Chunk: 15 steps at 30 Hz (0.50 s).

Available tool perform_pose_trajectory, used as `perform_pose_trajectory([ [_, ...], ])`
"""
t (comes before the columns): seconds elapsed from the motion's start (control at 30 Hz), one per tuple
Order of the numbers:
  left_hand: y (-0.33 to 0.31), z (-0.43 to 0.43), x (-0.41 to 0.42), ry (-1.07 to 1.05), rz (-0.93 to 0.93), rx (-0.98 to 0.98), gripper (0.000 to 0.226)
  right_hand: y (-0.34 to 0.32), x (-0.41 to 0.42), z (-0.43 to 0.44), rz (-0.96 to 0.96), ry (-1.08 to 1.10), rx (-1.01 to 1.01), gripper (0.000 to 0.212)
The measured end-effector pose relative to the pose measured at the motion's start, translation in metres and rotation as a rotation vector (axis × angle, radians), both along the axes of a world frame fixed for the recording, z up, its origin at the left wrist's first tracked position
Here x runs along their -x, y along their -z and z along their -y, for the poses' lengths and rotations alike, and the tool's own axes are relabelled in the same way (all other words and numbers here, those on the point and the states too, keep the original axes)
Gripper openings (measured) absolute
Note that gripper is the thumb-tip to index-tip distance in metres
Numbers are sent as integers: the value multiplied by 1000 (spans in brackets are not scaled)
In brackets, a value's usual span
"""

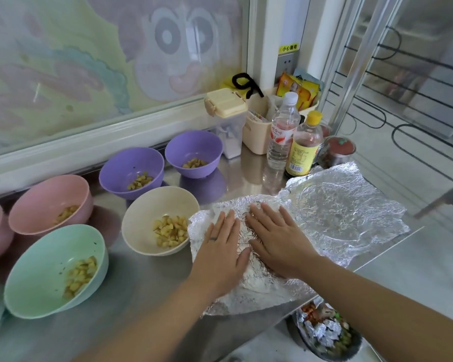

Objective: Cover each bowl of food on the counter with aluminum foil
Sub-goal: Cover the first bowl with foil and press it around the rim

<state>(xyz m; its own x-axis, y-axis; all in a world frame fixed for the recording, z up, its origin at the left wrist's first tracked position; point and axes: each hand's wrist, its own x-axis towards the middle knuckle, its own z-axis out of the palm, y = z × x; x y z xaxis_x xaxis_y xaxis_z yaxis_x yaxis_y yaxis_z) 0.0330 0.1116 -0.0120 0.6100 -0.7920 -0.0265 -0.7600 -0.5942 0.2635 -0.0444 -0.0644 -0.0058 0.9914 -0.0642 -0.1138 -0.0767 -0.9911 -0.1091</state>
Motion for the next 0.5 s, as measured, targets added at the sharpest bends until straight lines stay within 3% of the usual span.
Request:
perform_pose_trajectory([
  [0.33,-6,2,-6,-75,-334,254,63,-6,-12,2,-2,182,-117,85],
  [0.5,1,4,-6,-141,-349,368,59,-5,-15,-4,4,204,-73,85],
])
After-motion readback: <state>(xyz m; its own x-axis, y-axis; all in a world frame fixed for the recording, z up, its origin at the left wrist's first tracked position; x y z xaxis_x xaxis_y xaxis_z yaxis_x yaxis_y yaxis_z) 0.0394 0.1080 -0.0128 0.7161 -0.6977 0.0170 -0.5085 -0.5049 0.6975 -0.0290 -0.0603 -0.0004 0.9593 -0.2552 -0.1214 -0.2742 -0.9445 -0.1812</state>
